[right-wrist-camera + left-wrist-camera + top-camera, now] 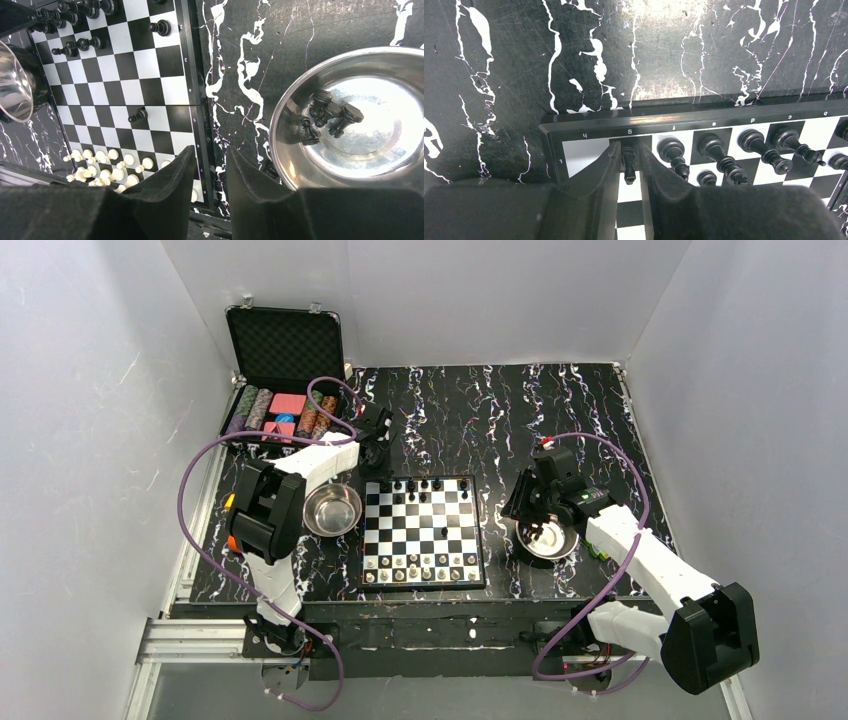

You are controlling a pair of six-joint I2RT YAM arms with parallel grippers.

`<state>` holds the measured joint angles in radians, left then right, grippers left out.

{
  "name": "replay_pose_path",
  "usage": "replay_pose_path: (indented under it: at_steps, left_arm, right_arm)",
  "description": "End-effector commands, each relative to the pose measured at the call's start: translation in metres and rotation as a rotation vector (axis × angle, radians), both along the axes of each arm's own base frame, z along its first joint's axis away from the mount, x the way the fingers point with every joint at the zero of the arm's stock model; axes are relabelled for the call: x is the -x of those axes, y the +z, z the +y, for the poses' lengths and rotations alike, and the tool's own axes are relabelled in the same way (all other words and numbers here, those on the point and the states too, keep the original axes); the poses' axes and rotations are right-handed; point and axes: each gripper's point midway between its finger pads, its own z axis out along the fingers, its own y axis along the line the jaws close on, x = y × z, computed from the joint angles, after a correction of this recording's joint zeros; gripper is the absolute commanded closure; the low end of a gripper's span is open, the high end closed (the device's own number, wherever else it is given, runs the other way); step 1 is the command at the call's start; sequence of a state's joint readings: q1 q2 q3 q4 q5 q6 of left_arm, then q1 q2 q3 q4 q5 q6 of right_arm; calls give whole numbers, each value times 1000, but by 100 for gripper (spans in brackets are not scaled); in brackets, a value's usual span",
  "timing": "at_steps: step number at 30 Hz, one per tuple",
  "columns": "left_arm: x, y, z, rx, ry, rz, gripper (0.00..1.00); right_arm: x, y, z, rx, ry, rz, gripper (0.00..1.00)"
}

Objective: Set up the chess pieces on the board

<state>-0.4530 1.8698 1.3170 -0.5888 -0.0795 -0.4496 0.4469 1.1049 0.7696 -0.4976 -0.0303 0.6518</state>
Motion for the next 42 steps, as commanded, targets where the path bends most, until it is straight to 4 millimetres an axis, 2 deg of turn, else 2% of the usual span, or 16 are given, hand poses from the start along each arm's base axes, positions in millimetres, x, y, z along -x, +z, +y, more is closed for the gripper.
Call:
replay_pose_path:
  at_steps: [1, 19, 21, 24, 29, 38, 42]
  left_arm:
    - [-6, 7, -6, 36, -1, -28, 80]
    - [-8, 7, -9, 49, 2, -28, 87]
    - [-8, 7, -8, 48, 3, -29, 85]
    - [-8, 9, -7, 43, 6, -33, 77]
    - [-12, 20, -6, 41, 16, -55, 69]
    - [-29, 57, -3, 30, 36, -127, 66]
    - [-39, 84, 2, 44, 52, -175, 66]
  right_arm:
    - [-1, 4, 0, -14, -2, -17, 63]
    - [0, 4, 1, -16, 3, -12, 63]
    - [-1, 4, 1, -16, 2, -11, 63]
    - [-1, 5, 1, -16, 4, -14, 63]
    - [-1, 5, 2, -17, 4, -15, 63]
    - [-1, 7, 2, -19, 2, -18, 63]
    - [-4, 12, 2, -15, 10, -39, 63]
